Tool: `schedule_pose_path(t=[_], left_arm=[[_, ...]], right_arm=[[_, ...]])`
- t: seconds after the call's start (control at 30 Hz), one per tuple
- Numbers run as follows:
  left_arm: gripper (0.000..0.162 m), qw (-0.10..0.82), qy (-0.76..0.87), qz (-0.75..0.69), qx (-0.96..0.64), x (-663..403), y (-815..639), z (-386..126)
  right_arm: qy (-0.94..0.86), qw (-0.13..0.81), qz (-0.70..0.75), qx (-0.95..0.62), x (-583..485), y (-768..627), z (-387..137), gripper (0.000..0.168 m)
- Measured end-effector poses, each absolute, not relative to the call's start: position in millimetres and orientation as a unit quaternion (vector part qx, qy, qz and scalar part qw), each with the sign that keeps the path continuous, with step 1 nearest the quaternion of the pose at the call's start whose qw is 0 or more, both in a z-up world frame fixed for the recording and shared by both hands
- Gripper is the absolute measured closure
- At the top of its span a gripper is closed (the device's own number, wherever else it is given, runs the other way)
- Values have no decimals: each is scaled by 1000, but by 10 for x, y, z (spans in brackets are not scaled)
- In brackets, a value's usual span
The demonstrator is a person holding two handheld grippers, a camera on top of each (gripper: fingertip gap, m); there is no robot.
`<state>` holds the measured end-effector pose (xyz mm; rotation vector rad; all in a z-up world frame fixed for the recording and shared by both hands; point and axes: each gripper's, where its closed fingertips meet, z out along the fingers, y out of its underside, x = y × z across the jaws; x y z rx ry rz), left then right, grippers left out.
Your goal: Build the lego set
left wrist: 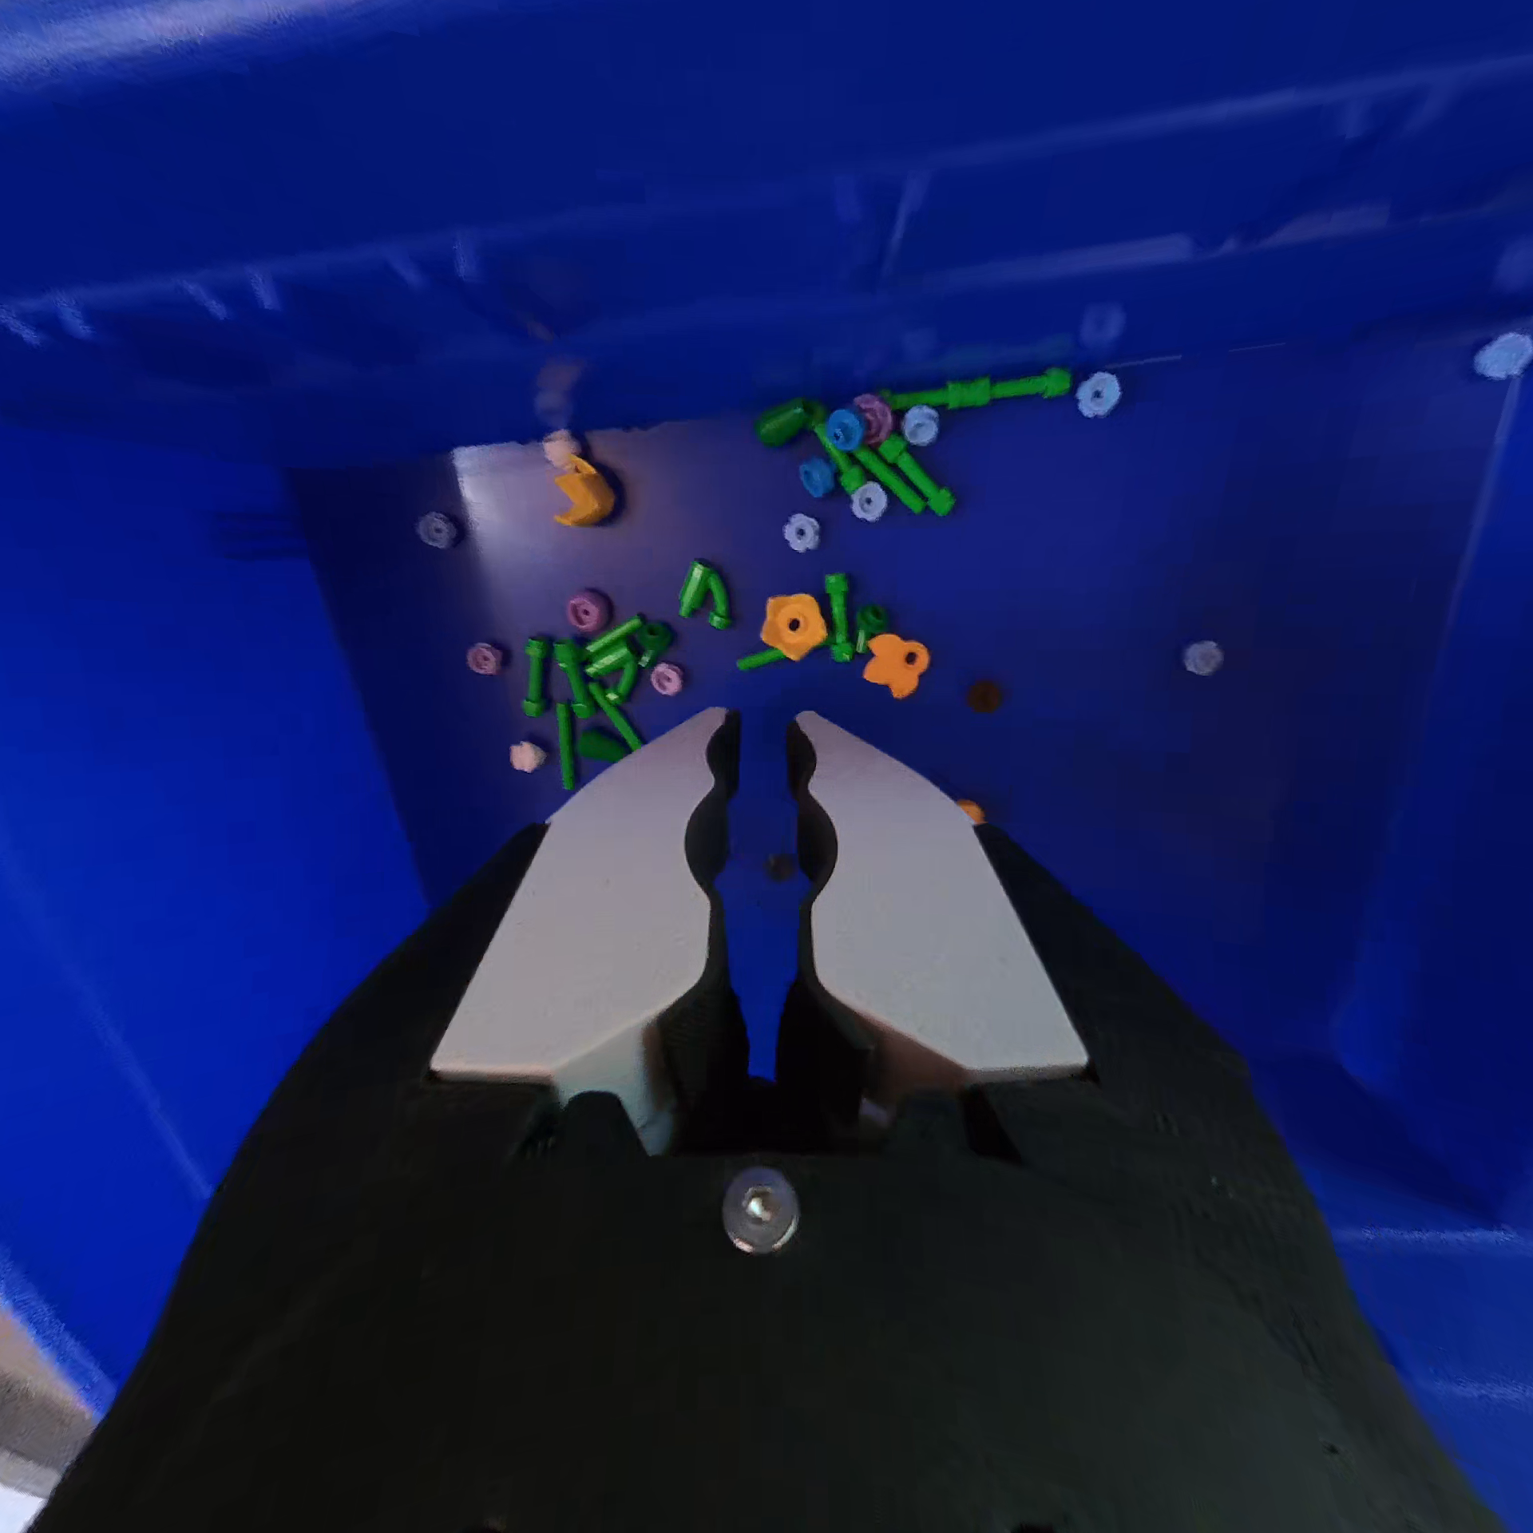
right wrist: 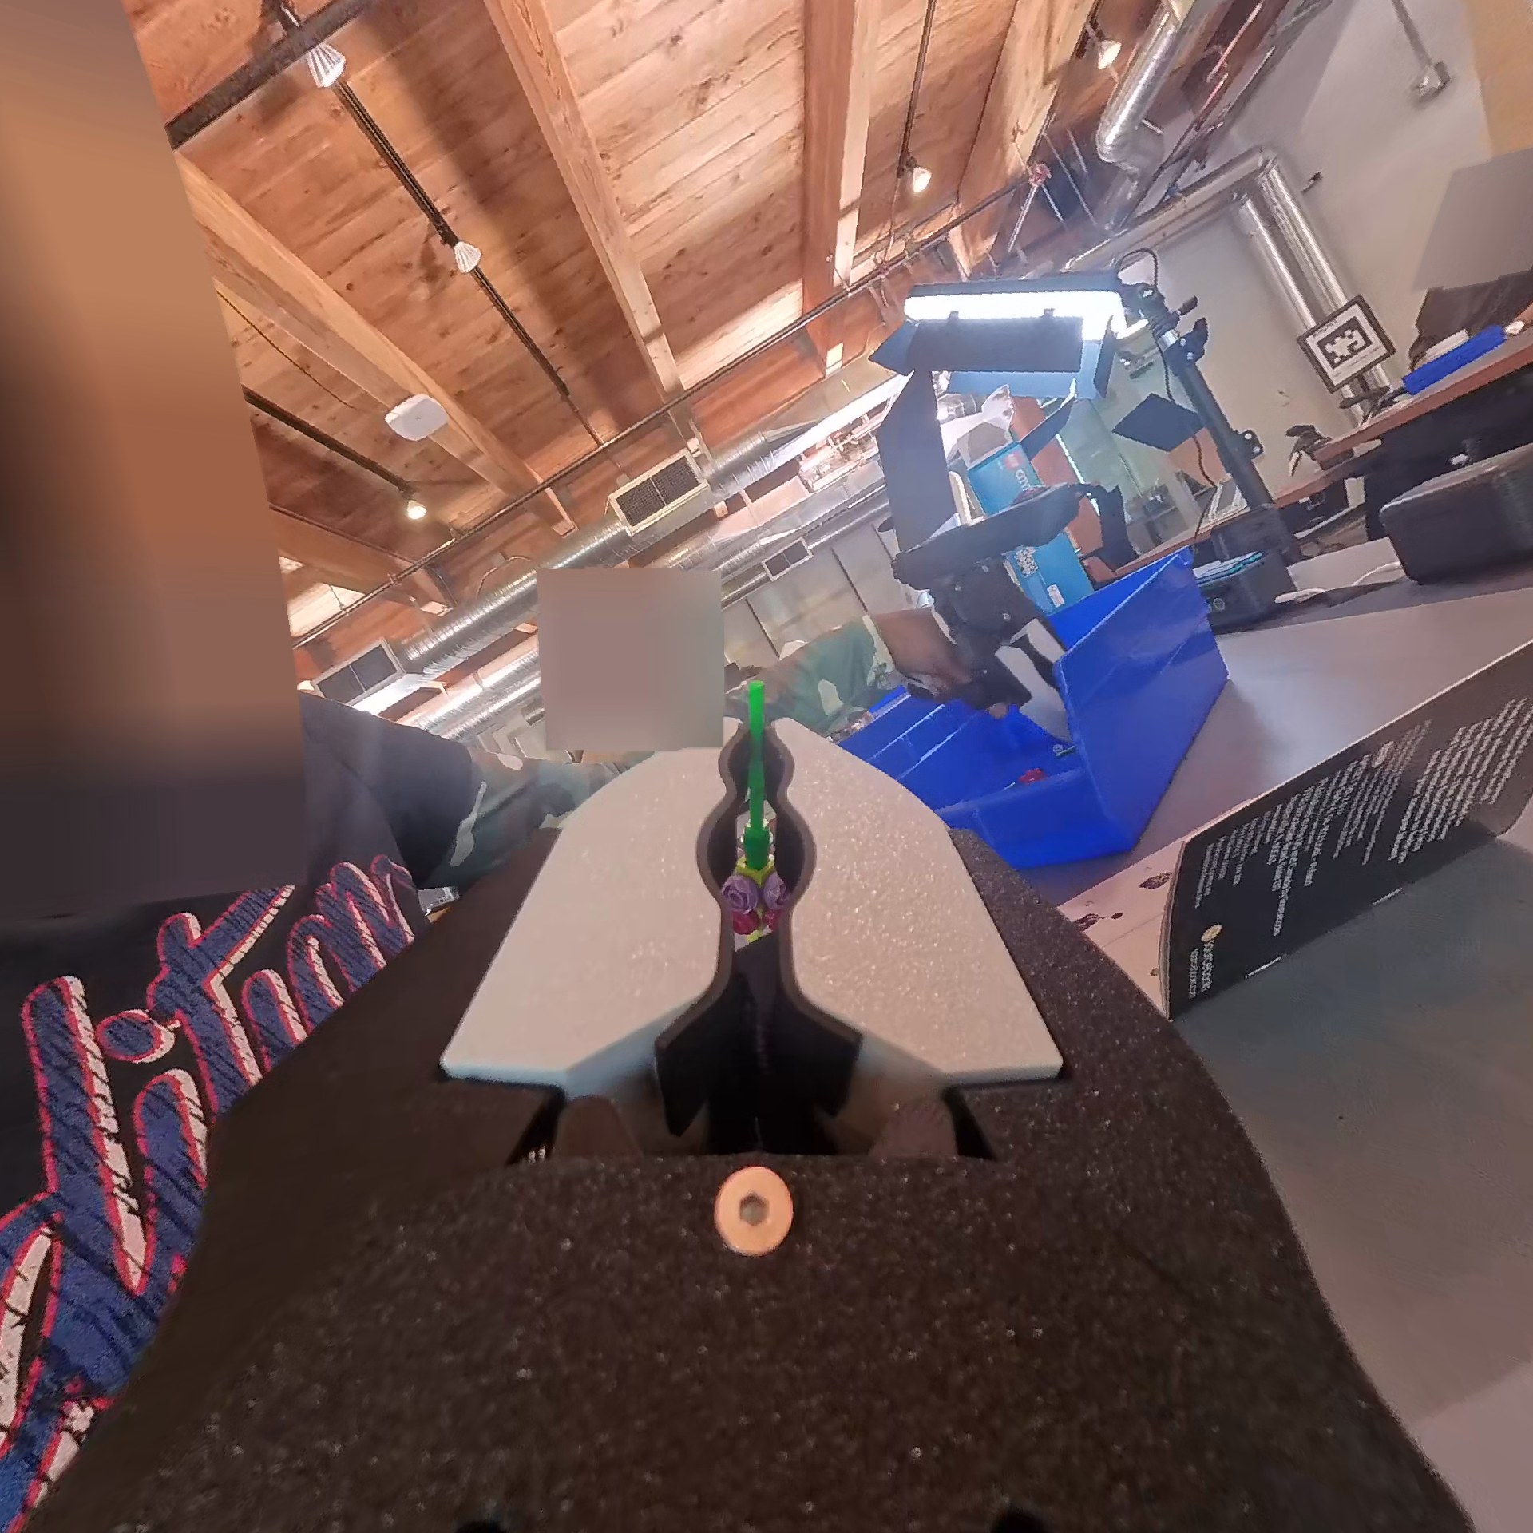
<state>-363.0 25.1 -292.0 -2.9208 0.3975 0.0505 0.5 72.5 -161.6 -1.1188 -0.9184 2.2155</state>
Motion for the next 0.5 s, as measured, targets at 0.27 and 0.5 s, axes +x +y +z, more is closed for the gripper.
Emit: schedule_pose_path(t=[0.27,0.5], left_arm=[[134,119,219,111,-962,-4064,403,-2813],[141,127,304,137,-934,-4155,535,-2864]], right_arm=[[-334,242,813,-412,1,734,-1619,165],[-332,239,813,-414,-4,740,-1625,166]])
